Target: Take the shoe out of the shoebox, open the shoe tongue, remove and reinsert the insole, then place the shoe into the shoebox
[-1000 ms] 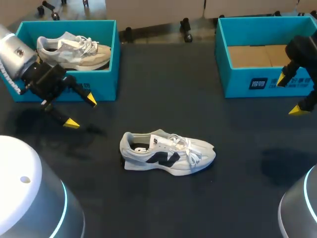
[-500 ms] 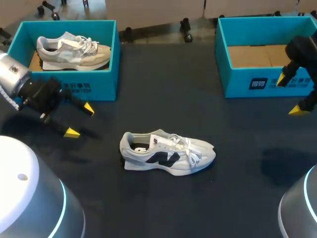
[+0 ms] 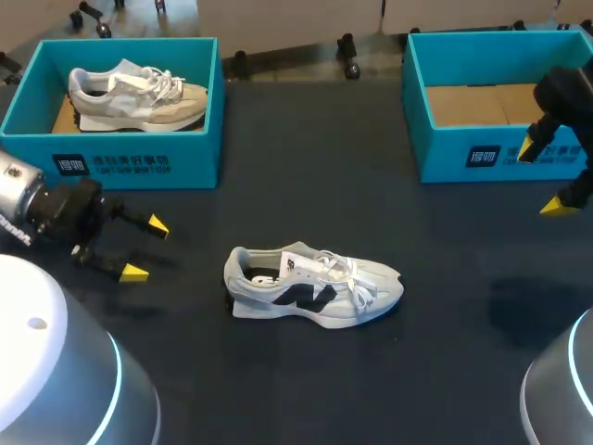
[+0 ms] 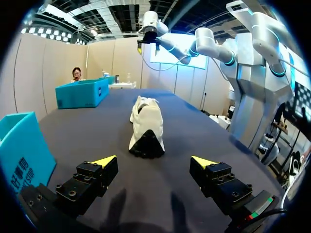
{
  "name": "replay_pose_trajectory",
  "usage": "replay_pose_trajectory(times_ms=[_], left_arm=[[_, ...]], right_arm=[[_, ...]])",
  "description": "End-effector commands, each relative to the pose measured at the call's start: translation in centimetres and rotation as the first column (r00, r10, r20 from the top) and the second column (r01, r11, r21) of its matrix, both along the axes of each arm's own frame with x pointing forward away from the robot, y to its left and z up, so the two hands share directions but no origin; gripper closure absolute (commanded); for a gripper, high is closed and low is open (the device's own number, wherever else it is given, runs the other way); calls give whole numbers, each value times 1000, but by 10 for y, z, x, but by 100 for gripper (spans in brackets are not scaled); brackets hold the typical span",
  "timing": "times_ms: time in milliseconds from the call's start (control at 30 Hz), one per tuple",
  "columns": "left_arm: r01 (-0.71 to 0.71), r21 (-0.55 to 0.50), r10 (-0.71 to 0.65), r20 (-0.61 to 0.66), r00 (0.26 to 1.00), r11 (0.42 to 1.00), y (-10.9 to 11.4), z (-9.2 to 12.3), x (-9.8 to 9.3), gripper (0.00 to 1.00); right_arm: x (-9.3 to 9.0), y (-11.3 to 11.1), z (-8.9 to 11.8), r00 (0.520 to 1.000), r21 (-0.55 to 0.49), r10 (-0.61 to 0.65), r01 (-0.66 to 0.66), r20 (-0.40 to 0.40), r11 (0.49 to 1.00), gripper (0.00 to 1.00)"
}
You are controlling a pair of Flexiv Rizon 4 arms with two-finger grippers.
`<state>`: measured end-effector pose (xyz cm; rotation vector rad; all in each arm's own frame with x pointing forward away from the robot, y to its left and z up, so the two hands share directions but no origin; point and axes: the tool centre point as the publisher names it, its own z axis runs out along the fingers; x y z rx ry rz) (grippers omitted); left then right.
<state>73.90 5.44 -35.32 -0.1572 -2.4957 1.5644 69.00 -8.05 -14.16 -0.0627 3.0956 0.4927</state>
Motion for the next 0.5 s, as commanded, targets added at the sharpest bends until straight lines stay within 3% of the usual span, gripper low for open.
replay_pose_trajectory(times_ms=[33, 500], left_arm=[[-24, 12, 24, 6, 1000, 1000, 1, -5, -8, 0], [-113, 12, 113, 0, 994, 994, 10, -31, -11, 0]], right_arm=[[1, 0, -1, 1000, -2, 0, 0, -2, 1000, 0], [1, 0, -1, 1000, -2, 0, 0, -2, 1000, 0]])
